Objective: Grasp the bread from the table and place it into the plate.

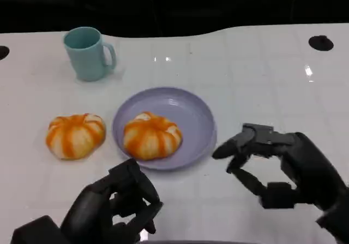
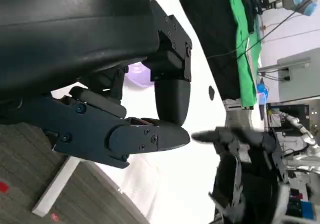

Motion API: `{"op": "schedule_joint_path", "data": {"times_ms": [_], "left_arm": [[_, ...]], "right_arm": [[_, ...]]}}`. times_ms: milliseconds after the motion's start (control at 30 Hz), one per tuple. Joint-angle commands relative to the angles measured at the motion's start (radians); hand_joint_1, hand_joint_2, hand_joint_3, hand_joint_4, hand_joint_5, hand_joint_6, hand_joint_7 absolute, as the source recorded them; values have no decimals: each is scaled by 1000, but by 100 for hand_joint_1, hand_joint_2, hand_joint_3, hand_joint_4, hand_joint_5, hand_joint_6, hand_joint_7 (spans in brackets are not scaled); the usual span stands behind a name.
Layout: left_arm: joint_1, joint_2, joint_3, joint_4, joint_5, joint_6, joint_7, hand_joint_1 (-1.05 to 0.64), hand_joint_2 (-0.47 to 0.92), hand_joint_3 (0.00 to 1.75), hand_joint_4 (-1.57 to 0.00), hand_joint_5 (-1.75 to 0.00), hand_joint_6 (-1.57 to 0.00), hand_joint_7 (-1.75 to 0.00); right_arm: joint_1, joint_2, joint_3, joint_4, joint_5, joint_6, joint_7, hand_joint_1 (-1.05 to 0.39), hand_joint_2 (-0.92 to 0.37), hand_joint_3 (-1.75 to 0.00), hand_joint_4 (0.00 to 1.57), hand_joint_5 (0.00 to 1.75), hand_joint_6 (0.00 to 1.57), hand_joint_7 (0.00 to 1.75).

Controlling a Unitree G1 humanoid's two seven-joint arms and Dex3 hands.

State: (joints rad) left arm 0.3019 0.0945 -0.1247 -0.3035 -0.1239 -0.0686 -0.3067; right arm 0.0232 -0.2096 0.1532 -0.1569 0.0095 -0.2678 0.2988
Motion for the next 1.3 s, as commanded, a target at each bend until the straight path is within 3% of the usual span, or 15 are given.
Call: {"op": "schedule_joint_path", "data": {"times_ms": [33,133,367,700,1300], "left_arm": [[-3,12,7,7,-3,-9,0,-54,92,44,-67,-175,-46,-170],[-7,13,10,9,-8,-5,-2,-53,92,43,-67,-175,-46,-171],[-14,19,17,26,-13,-20,-9,-52,92,43,-66,-175,-45,-172],[-19,26,37,60,-34,-51,-26,-52,92,46,-68,-175,-47,-172],[-34,25,38,88,-31,-50,-27,-50,92,41,-67,-175,-48,-171]], "right_arm": [[52,-26,-29,-53,17,-2,17,-17,-41,-131,75,151,79,128],[126,-21,-53,-131,59,54,16,-18,-41,-130,80,155,81,131],[216,-5,-78,-191,54,83,-9,-20,-46,-122,78,167,78,140],[206,30,-87,-35,3,-44,-54,-21,-50,-114,78,175,74,144],[185,43,-93,56,-47,-122,-117,-21,-43,-118,91,175,81,140]]}}
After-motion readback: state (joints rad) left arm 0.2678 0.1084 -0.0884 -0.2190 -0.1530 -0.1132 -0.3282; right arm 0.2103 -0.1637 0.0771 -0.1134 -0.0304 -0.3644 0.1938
